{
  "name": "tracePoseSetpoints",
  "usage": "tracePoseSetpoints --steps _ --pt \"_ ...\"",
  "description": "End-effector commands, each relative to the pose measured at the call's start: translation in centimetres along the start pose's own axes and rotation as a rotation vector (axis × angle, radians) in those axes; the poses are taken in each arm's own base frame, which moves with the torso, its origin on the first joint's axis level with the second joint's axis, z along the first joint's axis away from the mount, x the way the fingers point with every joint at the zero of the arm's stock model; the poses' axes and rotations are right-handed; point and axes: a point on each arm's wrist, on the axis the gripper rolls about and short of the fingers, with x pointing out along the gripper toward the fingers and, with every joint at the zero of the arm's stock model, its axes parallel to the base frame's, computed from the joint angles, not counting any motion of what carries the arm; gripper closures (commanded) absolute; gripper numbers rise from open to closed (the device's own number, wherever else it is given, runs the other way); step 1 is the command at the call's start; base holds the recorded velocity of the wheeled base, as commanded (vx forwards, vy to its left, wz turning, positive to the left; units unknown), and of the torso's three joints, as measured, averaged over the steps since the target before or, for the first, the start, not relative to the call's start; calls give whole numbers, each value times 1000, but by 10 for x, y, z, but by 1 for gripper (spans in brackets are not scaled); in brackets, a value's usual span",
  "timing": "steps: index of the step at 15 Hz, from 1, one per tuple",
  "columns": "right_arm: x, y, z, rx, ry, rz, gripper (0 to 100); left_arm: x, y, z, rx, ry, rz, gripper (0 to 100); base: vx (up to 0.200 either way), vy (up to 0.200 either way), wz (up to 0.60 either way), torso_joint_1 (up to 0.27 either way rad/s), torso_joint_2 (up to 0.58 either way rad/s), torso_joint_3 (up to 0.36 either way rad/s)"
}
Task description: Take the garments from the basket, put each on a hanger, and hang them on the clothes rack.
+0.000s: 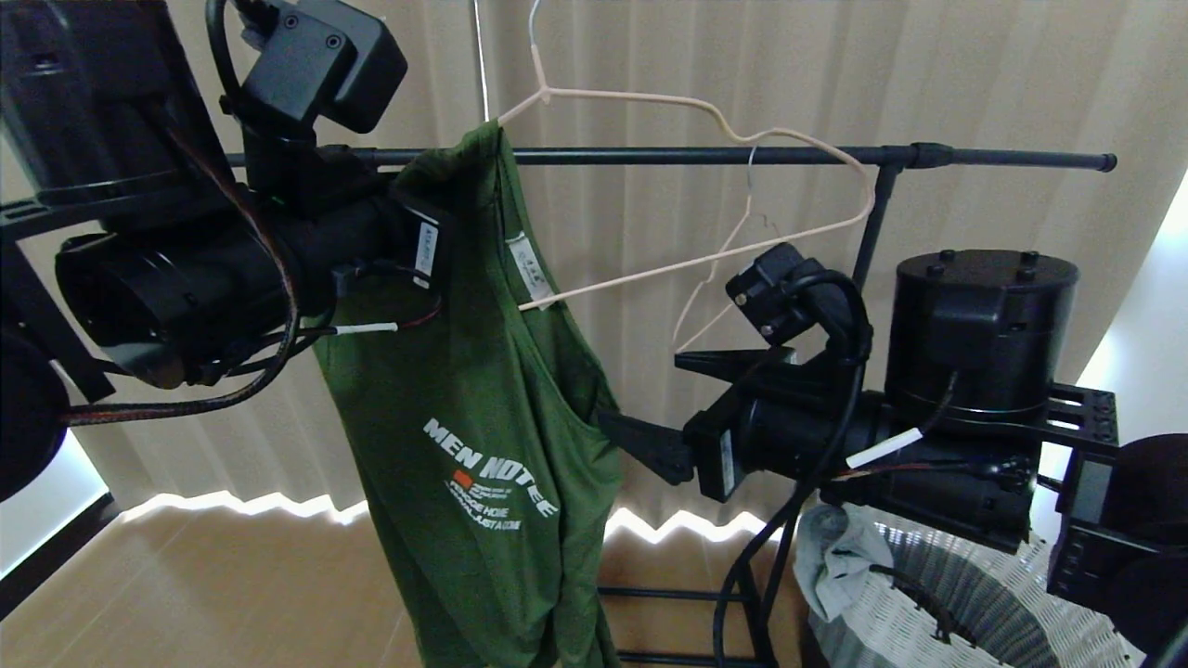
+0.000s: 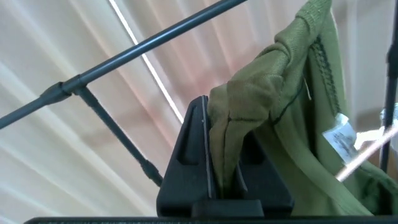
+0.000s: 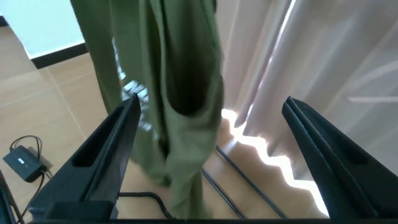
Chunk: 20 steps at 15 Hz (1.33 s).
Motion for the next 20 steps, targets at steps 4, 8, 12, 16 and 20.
tracePoseSetpoints --steps 4,8,12,16,20 --pt "31 -2 -10 1 44 -35 0 -8 -9 3 0 -16 -39 100 0 0 0 0 0 0" --pt "45 -9 -23 4 87 -90 0 -17 -6 5 -2 -27 -40 100 0 0 0 0 0 0" --pt "53 -12 -34 2 129 -126 100 -22 -3 9 -9 -42 -33 100 0 0 0 0 0 0" --pt "32 -35 -29 22 111 -209 100 -25 8 -10 22 22 8 100 0 0 0 0 0 0" --pt "-3 -60 -15 42 58 -300 100 -32 21 -31 92 91 54 100 0 0 0 0 0 0"
